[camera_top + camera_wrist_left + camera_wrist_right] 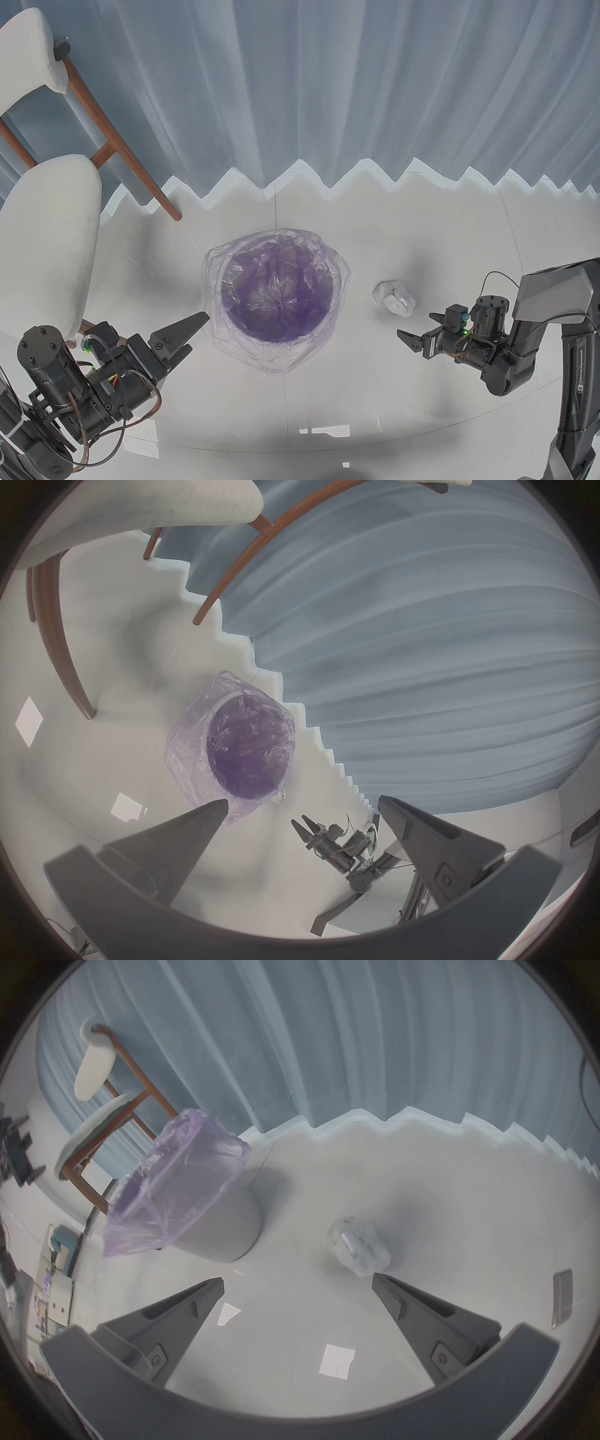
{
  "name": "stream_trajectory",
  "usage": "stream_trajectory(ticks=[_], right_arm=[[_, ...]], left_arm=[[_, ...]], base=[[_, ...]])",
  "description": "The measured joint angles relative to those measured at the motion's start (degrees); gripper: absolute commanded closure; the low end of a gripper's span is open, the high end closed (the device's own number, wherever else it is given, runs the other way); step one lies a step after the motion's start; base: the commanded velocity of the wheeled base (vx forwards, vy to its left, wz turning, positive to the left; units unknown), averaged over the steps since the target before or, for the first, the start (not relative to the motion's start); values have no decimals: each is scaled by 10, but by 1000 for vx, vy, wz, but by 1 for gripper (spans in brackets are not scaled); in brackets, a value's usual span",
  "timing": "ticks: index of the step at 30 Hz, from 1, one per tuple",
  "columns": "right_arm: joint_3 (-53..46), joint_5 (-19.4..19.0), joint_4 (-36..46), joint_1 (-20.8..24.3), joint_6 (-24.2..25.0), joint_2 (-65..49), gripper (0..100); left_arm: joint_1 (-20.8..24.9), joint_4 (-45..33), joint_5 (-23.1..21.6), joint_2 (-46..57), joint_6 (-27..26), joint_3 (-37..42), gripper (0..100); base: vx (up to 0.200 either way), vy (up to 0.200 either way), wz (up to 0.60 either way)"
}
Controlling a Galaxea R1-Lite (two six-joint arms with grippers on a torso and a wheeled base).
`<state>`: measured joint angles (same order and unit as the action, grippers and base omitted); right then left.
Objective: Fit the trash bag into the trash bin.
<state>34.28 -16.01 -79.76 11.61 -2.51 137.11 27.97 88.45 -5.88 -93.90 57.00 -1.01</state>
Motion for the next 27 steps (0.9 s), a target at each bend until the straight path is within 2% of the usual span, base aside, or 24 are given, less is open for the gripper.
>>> stream_trajectory(ticks=[4,9,14,18,24,27], right_arm=[[74,-11,3,-11,-22,52,0],[158,-16,47,-19,-33,93,0],[246,-15,122,-28,-43,117,0],[324,-15,175,-44,-84,138,0],[394,-16,268,-54,-120,163,0],[425,-16,288,-55,-140,173,0]], left_arm=[[-1,0,0,0,0,0,0],[-2,0,1,0,0,0,0],[1,-2,1,0,0,0,0],[2,-2,1,-1,-1,0,0],[3,-3,2,-3,-1,0,0],[3,-3,2,-3,-1,0,0]], base=[[0,0,0],[0,0,0],[0,0,0],[0,0,0],[0,0,0],[0,0,0]])
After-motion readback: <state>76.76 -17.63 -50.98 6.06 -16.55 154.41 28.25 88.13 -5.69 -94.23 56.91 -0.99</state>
